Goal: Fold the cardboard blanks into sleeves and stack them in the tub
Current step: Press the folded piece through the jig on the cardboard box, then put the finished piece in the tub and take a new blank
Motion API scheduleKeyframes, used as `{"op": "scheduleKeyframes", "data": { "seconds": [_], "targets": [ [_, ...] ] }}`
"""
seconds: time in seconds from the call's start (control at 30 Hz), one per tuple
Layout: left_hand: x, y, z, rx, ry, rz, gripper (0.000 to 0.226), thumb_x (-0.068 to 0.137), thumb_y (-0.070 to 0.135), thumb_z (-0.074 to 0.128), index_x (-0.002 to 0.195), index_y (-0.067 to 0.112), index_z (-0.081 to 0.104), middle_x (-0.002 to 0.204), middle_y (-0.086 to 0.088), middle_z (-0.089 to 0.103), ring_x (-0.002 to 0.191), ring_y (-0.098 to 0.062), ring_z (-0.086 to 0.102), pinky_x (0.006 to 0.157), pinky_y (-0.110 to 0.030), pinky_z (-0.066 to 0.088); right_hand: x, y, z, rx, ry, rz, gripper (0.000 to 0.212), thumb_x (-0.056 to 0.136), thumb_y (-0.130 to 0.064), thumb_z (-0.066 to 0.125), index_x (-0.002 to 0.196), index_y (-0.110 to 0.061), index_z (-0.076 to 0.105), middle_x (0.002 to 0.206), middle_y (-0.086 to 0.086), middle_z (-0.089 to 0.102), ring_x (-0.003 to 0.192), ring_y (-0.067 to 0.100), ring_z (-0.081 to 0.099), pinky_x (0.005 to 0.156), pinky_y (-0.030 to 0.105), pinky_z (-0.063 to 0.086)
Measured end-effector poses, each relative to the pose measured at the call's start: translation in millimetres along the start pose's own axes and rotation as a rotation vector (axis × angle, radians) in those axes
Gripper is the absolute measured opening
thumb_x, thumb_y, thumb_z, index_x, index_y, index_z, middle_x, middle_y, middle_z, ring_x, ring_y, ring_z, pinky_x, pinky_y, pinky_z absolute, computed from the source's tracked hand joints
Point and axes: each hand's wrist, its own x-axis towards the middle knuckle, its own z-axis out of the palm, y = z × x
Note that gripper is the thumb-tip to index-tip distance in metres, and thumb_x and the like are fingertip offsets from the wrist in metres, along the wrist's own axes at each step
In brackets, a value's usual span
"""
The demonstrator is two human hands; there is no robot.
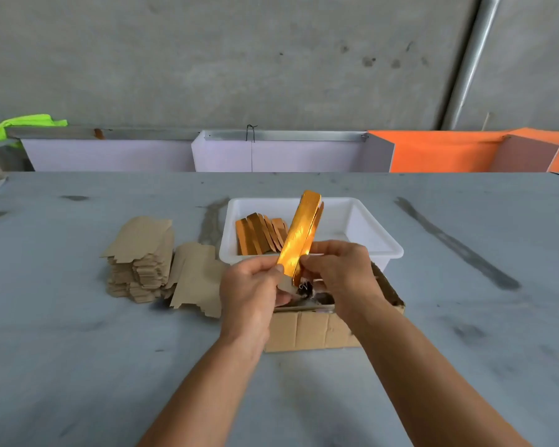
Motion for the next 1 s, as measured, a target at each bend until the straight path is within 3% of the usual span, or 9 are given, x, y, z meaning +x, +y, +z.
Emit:
{"op": "scheduleKeyframes", "data": {
  "seconds": [0.07, 0.13, 0.27, 0.4, 0.53, 0.7, 0.8, 0.97, 1.0],
  "targets": [
    [19, 5, 1, 0.098, 0.034, 0.063, 0.017, 0.082, 0.004, 0.068, 0.081, 0.021, 0.068, 0.076, 0.005, 0.067, 0.055, -0.008, 0.065, 0.052, -0.018, 0.051, 21, -12, 7, -0.049, 0.007, -0.029, 0.015, 0.083, 0.001, 0.066, 0.077, -0.013, 0.064, 0.072, 0.01, 0.07, 0.054, 0.013, 0.064, 0.045, 0.02, 0.045],
    [39, 11, 2, 0.219, 0.074, 0.135, 0.017, 0.08, 0.004, 0.069, 0.082, 0.021, 0.068, 0.069, 0.011, 0.066, 0.063, -0.009, 0.066, 0.064, -0.024, 0.054, 44, -21, 15, -0.108, 0.017, -0.038, 0.019, 0.081, 0.002, 0.067, 0.075, -0.014, 0.058, 0.074, 0.011, 0.069, 0.06, 0.017, 0.067, 0.045, 0.02, 0.044],
    [75, 14, 8, 0.586, 0.048, 0.283, 0.022, 0.087, 0.003, 0.056, 0.098, 0.017, 0.069, 0.084, 0.004, 0.069, 0.088, -0.017, 0.066, 0.083, -0.032, 0.053, 92, -23, 31, -0.166, 0.019, 0.035, 0.024, 0.081, 0.007, 0.065, 0.065, -0.009, 0.056, 0.065, 0.009, 0.062, 0.054, 0.017, 0.059, 0.053, 0.024, 0.049],
    [99, 5, 12, 0.774, 0.028, 0.327, 0.029, 0.091, 0.004, 0.047, 0.102, 0.017, 0.069, 0.097, 0.0, 0.071, 0.093, -0.018, 0.063, 0.079, -0.027, 0.05, 137, -7, 37, -0.158, -0.037, 0.092, 0.021, 0.081, 0.006, 0.061, 0.07, -0.011, 0.055, 0.083, 0.011, 0.059, 0.071, 0.02, 0.056, 0.062, 0.026, 0.049],
    [111, 0, 14, 0.845, 0.019, 0.383, 0.028, 0.091, 0.003, 0.046, 0.098, 0.015, 0.07, 0.094, -0.002, 0.07, 0.09, -0.02, 0.063, 0.073, -0.028, 0.05, 168, 6, 47, -0.497, 0.069, 0.116, 0.004, 0.086, -0.001, 0.059, 0.086, -0.005, 0.061, 0.078, 0.008, 0.059, 0.067, 0.018, 0.056, 0.072, 0.026, 0.054],
    [120, -1, 15, 0.847, -0.006, 0.414, 0.027, 0.089, -0.001, 0.048, 0.095, 0.012, 0.071, 0.095, -0.003, 0.07, 0.091, -0.02, 0.063, 0.072, -0.029, 0.048, 171, 12, 59, -0.733, 0.014, 0.095, 0.007, 0.086, -0.002, 0.057, 0.08, -0.005, 0.057, 0.066, 0.006, 0.055, 0.053, 0.014, 0.049, 0.047, 0.02, 0.043],
    [123, 1, 8, 0.751, -0.01, 0.431, 0.034, 0.086, -0.006, 0.046, 0.1, 0.012, 0.072, 0.103, -0.006, 0.07, 0.098, -0.023, 0.062, 0.079, -0.028, 0.047, 158, 7, 72, -0.868, -0.016, -0.082, 0.012, 0.086, -0.003, 0.053, 0.082, -0.005, 0.064, 0.078, 0.007, 0.063, 0.066, 0.019, 0.058, 0.055, 0.025, 0.048],
    [127, 9, -26, 0.526, 0.16, 0.385, 0.043, 0.081, -0.013, 0.041, 0.105, 0.006, 0.07, 0.101, -0.009, 0.071, 0.096, -0.023, 0.065, 0.088, -0.027, 0.049, 102, -8, 96, -0.916, -0.096, -0.512, 0.021, 0.089, -0.013, 0.051, 0.088, -0.01, 0.072, 0.09, 0.009, 0.071, 0.083, 0.028, 0.064, 0.074, 0.031, 0.051],
    [129, 12, -36, 0.484, 0.194, 0.382, 0.044, 0.078, -0.015, 0.04, 0.103, 0.004, 0.07, 0.099, -0.01, 0.071, 0.093, -0.024, 0.066, 0.089, -0.029, 0.05, 88, -10, 101, -0.929, -0.133, -0.585, 0.02, 0.089, -0.014, 0.052, 0.09, -0.013, 0.072, 0.093, 0.007, 0.071, 0.087, 0.027, 0.064, 0.077, 0.026, 0.05]
  ]
}}
